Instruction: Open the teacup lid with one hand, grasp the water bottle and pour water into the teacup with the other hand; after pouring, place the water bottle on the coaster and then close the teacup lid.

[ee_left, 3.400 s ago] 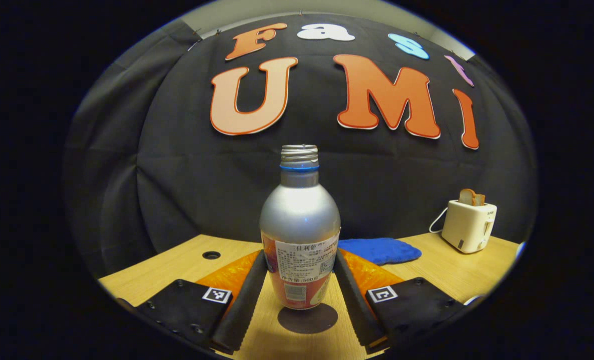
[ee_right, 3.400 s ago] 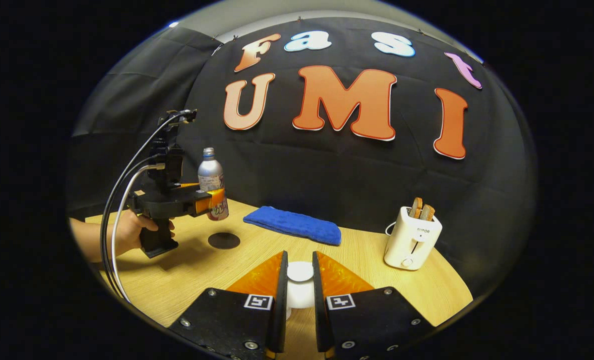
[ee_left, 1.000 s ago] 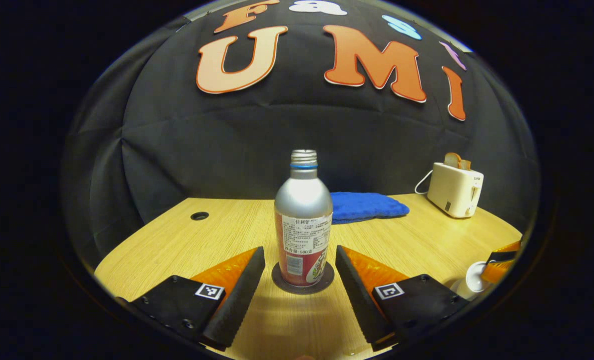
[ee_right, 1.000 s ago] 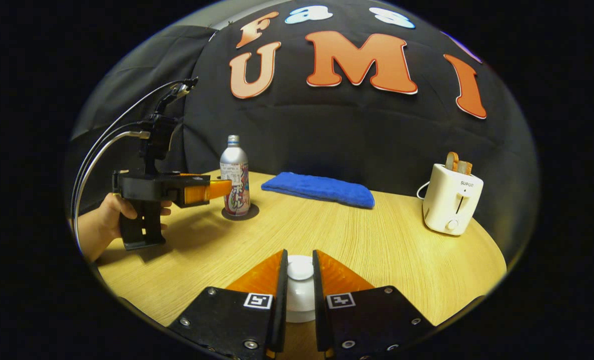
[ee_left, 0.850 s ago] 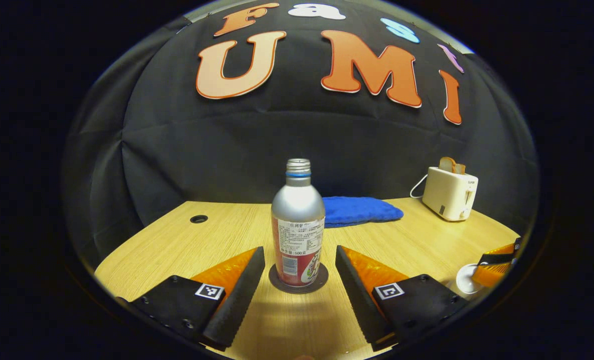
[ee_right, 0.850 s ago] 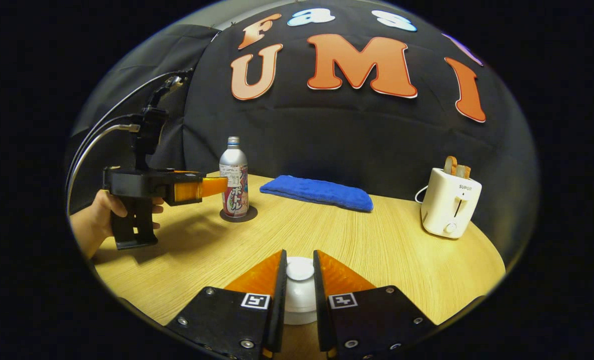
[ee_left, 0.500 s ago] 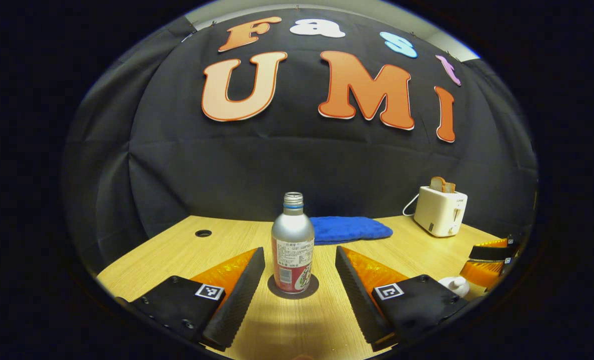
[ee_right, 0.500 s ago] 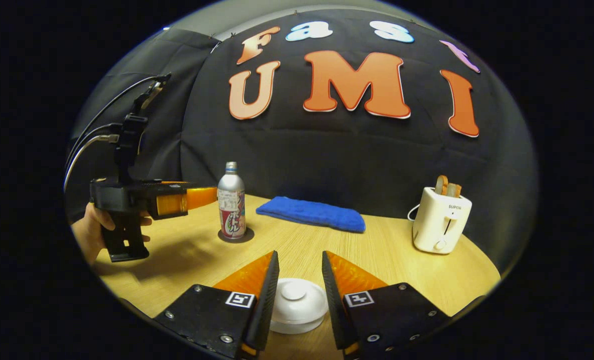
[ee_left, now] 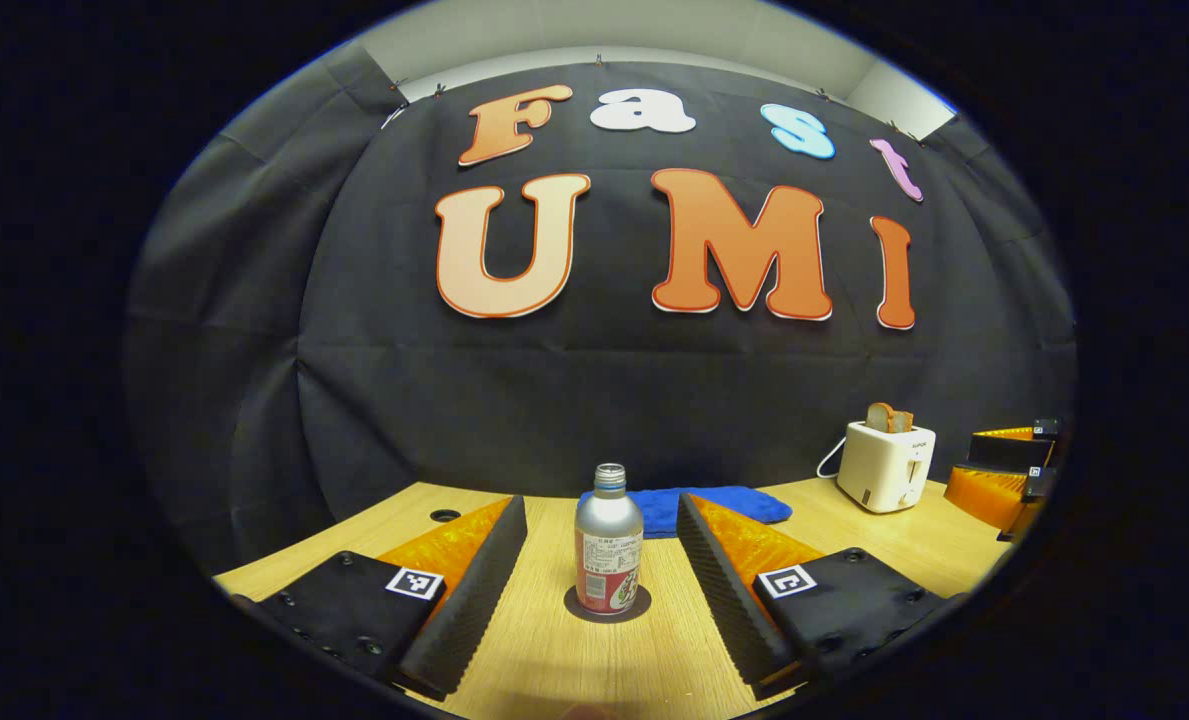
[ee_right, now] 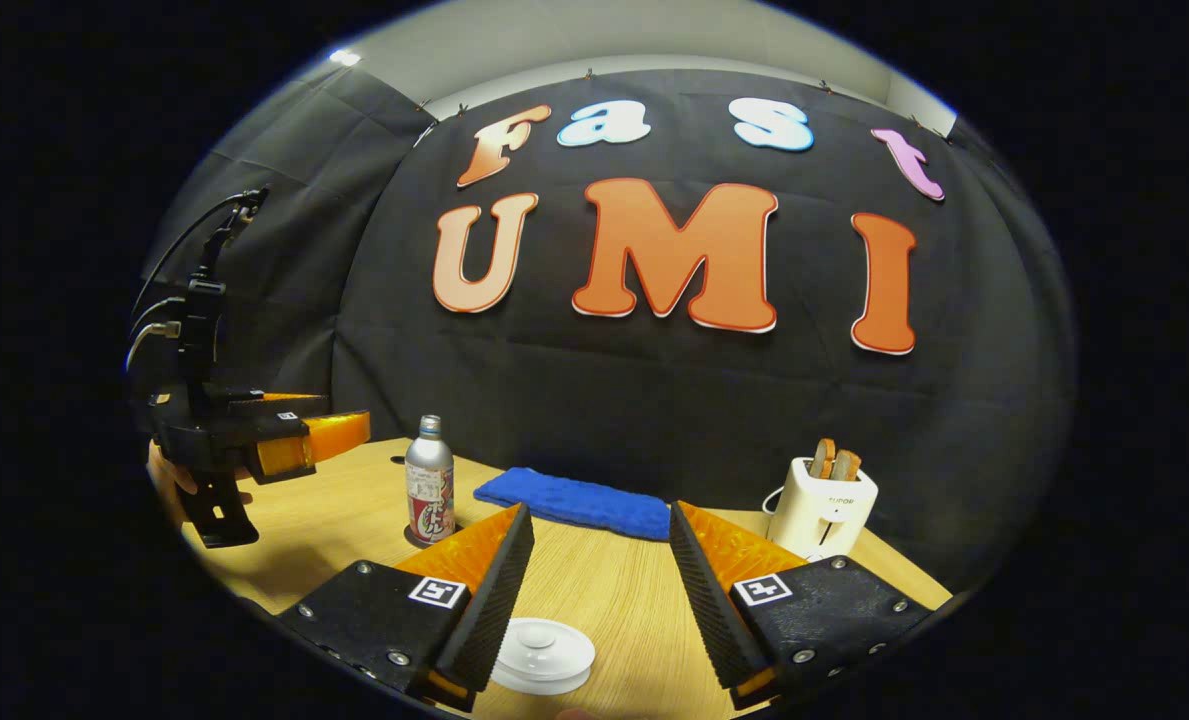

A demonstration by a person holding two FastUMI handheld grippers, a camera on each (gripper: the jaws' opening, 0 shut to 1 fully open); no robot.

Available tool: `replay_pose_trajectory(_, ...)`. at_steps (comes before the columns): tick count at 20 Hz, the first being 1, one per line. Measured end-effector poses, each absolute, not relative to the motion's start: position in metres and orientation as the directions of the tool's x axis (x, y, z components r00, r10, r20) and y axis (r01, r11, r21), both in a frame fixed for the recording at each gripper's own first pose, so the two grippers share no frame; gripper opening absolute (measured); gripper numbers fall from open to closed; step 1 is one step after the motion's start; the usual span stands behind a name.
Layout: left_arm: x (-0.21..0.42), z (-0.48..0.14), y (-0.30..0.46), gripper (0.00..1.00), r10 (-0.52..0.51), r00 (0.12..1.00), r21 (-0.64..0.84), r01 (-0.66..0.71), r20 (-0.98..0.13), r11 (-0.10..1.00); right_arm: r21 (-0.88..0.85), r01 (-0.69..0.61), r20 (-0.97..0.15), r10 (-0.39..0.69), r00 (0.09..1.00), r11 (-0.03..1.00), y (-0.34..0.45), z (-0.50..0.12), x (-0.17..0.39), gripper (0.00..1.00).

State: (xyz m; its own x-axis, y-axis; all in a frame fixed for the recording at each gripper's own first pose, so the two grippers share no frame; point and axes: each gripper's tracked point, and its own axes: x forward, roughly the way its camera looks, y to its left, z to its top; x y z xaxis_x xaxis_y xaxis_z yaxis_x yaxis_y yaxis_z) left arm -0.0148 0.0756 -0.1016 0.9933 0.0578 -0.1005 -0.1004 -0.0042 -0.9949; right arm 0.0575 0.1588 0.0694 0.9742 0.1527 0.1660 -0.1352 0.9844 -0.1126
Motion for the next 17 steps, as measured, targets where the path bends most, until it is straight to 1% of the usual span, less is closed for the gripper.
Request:
replay_pose_trajectory(2, -0.027, -0.105, 0.081, 1.0, 0.067, 0.991, -0.993, -0.115, -0.114, 0.017, -0.09, -0.092, 0.2, 0.108, 0.974, 0.992, 0.149, 0.078, 0.055, 0.84)
replay_pose_trajectory(3, -0.033, -0.108, 0.083, 0.94, 0.073, 0.99, -0.992, -0.124, -0.122, 0.023, -0.08, -0.078, 0.214, 0.094, 0.972, 0.994, 0.146, 0.082, 0.053, 0.85)
replay_pose_trajectory(4, -0.037, -0.109, 0.086, 0.99, 0.077, 0.989, -0.991, -0.129, -0.127, 0.026, -0.073, -0.076, 0.225, 0.091, 0.97, 0.994, 0.146, 0.086, 0.052, 0.85)
replay_pose_trajectory(5, -0.042, -0.113, 0.089, 1.0, 0.086, 0.987, -0.99, -0.139, -0.136, 0.027, -0.069, -0.081, 0.234, 0.095, 0.968, 0.994, 0.148, 0.089, 0.049, 0.85)
replay_pose_trajectory(6, -0.046, -0.115, 0.092, 0.98, 0.097, 0.985, -0.989, -0.145, -0.142, 0.023, -0.068, -0.086, 0.239, 0.1, 0.966, 0.994, 0.149, 0.092, 0.047, 0.86)
replay_pose_trajectory(7, -0.051, -0.118, 0.096, 0.94, 0.107, 0.982, -0.987, -0.157, -0.154, 0.022, -0.069, -0.085, 0.247, 0.099, 0.964, 0.994, 0.148, 0.095, 0.044, 0.86)
replay_pose_trajectory(9, -0.059, -0.121, 0.103, 0.96, 0.129, 0.977, -0.984, -0.174, -0.168, 0.033, -0.077, -0.079, 0.256, 0.096, 0.962, 0.994, 0.146, 0.1, 0.038, 0.86)
replay_pose_trajectory(10, -0.062, -0.121, 0.107, 0.97, 0.138, 0.976, -0.984, -0.176, -0.17, 0.037, -0.083, -0.074, 0.258, 0.093, 0.962, 0.994, 0.145, 0.102, 0.036, 0.84)
replay_pose_trajectory(11, -0.065, -0.12, 0.109, 0.98, 0.144, 0.975, -0.984, -0.176, -0.169, 0.037, -0.087, -0.066, 0.26, 0.087, 0.962, 0.994, 0.143, 0.104, 0.034, 0.87)
replay_pose_trajectory(13, -0.068, -0.117, 0.114, 1.0, 0.158, 0.974, -0.985, -0.17, -0.163, 0.038, -0.084, -0.054, 0.269, 0.075, 0.96, 0.995, 0.136, 0.109, 0.028, 0.85)
replay_pose_trajectory(15, -0.072, -0.115, 0.119, 1.0, 0.171, 0.972, -0.985, -0.167, -0.159, 0.038, -0.082, -0.046, 0.268, 0.066, 0.961, 0.996, 0.132, 0.112, 0.025, 0.87)
replay_pose_trajectory(16, -0.073, -0.115, 0.12, 0.94, 0.174, 0.972, -0.984, -0.17, -0.161, 0.041, -0.086, -0.044, 0.264, 0.065, 0.962, 0.995, 0.13, 0.112, 0.024, 0.87)
replay_pose_trajectory(17, -0.074, -0.115, 0.122, 0.94, 0.181, 0.969, -0.984, -0.176, -0.166, 0.041, -0.097, -0.044, 0.254, 0.067, 0.965, 0.994, 0.129, 0.11, 0.022, 0.87)
